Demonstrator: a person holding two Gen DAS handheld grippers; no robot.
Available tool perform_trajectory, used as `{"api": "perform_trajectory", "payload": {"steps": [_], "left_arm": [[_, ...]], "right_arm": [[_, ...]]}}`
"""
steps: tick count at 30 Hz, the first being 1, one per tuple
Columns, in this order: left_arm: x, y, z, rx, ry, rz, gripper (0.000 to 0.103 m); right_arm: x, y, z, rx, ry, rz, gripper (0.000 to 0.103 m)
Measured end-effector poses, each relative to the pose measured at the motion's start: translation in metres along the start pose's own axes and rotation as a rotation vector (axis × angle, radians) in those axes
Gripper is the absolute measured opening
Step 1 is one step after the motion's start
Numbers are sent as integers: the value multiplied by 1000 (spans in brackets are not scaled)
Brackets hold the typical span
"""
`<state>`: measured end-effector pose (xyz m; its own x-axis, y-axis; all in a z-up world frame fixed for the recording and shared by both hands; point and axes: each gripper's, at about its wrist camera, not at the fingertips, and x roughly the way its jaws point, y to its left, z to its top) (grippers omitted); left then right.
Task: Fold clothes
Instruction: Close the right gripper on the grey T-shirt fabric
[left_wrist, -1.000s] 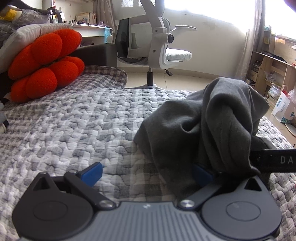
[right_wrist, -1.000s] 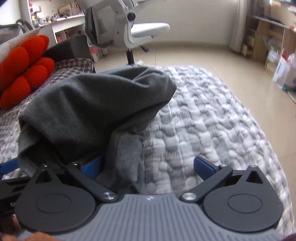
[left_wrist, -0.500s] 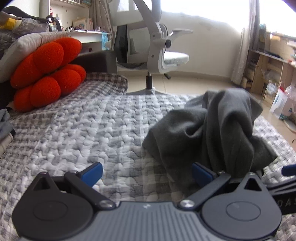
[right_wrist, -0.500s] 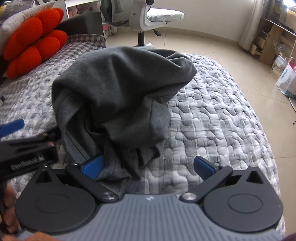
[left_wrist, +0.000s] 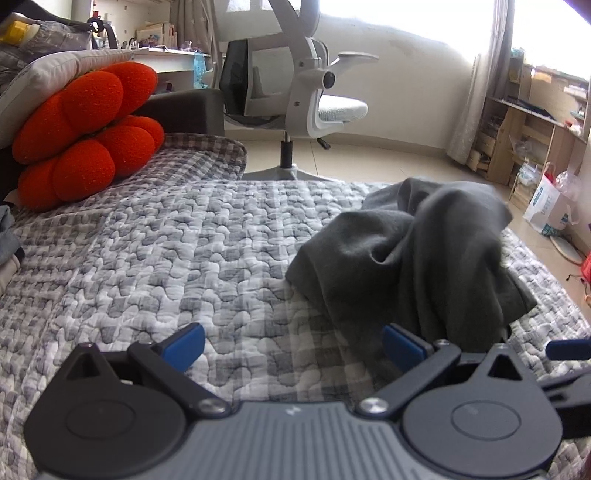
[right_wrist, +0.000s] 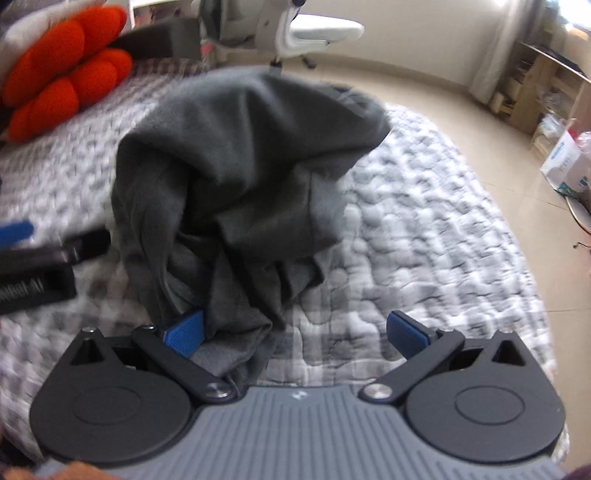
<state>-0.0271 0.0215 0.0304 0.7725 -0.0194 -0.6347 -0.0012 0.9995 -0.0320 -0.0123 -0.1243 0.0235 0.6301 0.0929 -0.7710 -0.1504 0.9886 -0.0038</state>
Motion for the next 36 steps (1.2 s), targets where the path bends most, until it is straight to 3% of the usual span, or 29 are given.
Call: {"api": "perform_trajectory", "payload": {"steps": [8,18,32,36], "left_arm": [[12,2,2,7,43,3,102],[21,-12,-3,70,74,12,102],[30,-15,-7,70,72,36,103],[30,-14,-6,62,76,30,103]], "right_arm": [[16,-10,13,-38,-27,75,103],[11,-14,0,-119,-77,156,103],[8,-13,0,-134,-76,182,103],[4,-12,1,-133,-111,146,102]]}}
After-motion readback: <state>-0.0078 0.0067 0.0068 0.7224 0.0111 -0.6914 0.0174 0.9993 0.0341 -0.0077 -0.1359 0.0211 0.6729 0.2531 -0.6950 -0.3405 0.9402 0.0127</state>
